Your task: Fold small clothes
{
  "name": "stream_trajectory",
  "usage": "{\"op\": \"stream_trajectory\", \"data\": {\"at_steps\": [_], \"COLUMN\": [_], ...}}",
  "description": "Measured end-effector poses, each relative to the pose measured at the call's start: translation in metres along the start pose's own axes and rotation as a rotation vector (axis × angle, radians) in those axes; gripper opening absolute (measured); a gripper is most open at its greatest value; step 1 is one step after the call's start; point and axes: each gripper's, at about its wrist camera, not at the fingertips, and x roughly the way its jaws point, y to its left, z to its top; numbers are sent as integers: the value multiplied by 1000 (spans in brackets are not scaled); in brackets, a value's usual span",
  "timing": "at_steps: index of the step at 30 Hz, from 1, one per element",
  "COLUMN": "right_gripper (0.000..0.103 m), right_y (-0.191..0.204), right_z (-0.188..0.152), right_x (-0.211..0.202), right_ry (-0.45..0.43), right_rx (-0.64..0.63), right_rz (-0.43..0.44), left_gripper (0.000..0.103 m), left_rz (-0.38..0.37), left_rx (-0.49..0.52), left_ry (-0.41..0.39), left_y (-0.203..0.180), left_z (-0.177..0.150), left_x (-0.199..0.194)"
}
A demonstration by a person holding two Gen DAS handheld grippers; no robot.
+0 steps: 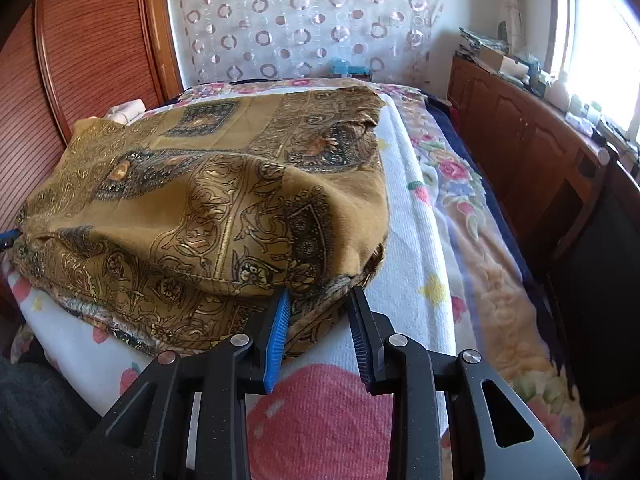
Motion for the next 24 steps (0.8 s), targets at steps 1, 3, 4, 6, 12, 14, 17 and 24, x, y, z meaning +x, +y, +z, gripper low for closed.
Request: {"op": "stream_trajectory", "data": {"at_steps": [1, 3, 4, 6, 12, 14, 17, 24], "right_gripper": [31, 31, 31, 31, 8, 5, 4, 3], "right_y": [1, 3, 3, 3, 3, 3, -1, -7], "right_z": [0, -1, -2, -4, -10, -10, -5, -7], "right_x": [0, 1, 1, 1, -2, -5, -27, -47], "right_ry": [-2, -8, -12, -19, -34, -33, -84, -93], "right_rx": [-4, -9, -9, -6, -16, -22, -3, -36], "right_rz": [3, 0, -1, 2, 45, 56, 83, 46], "left_gripper": [63, 63, 64, 64, 64, 60, 55, 9], "left_rz": [-2, 1, 4, 7, -22, -51, -73, -104], "left_rx": [-7, -5, -3, -1, -7, -3, -10, -55], "left_ry": [-2, 2, 5, 10, -7, -14, -12, -24], "left_y": [2, 2, 3, 3, 3, 1, 1, 5], "left_z": [-1, -4, -5, -9, -18, -18, -17, -16], "left_x": [-1, -3, -5, -9, -15, -16, -16, -13]}}
